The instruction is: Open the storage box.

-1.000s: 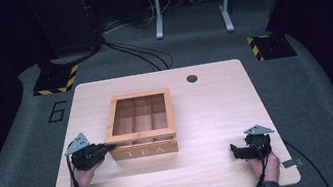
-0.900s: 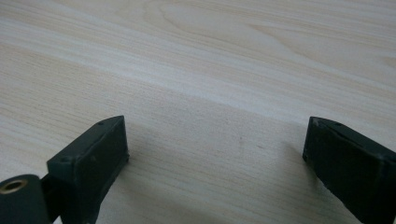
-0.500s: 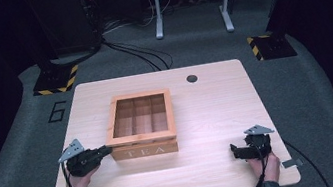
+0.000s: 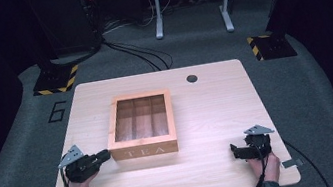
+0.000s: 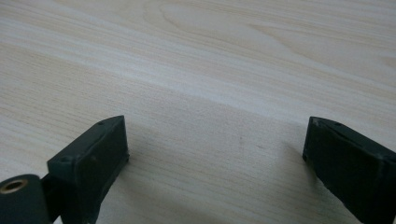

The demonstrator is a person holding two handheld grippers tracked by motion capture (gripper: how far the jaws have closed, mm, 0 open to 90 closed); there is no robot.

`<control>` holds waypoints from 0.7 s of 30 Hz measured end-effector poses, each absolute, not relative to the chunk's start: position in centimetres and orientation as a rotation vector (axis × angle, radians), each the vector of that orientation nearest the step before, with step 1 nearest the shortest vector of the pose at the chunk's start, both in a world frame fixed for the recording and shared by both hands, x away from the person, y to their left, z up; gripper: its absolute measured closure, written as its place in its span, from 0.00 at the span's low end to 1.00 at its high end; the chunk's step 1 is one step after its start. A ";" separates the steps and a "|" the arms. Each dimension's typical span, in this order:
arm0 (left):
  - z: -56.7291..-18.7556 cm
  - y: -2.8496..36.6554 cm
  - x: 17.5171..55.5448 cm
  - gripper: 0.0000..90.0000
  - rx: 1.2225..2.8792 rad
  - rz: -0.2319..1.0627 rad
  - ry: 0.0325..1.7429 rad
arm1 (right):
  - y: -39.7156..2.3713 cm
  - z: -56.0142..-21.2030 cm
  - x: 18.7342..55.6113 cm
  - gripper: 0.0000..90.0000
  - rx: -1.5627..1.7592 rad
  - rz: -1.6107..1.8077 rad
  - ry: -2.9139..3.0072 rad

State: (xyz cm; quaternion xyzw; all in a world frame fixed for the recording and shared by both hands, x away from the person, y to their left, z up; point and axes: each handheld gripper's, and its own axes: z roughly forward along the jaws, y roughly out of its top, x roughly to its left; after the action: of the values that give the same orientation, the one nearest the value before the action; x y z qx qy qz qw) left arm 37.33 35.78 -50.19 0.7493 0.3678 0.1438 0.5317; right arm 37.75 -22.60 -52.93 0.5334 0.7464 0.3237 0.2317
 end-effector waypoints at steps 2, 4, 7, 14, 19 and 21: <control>-50.0 36.0 37.1 0.87 1.794 0.351 0.883 | -22.6 -52.9 37.8 0.07 1.466 0.890 2.052; -50.0 36.1 36.9 0.86 1.807 0.382 0.885 | -22.6 -52.9 37.8 0.07 1.463 0.890 2.051; -50.4 36.3 36.5 0.84 1.850 0.397 0.909 | -22.6 -52.9 37.8 0.07 1.462 0.890 2.052; -52.1 37.6 35.3 0.76 1.888 0.382 1.010 | -22.6 -52.9 37.8 0.07 1.463 0.888 2.051; -52.8 38.3 35.1 0.67 1.892 0.377 1.053 | -22.6 -52.9 37.8 0.07 1.463 0.889 2.050; -52.8 38.4 35.0 0.61 1.897 0.382 1.064 | -22.6 -52.9 37.8 0.07 1.463 0.889 2.050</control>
State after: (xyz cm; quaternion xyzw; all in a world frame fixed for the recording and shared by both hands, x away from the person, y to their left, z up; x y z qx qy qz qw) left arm 35.05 38.41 -52.77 0.7672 0.4303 0.1546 0.4499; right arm 37.76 -22.61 -52.94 0.5328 0.7464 0.3235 0.2332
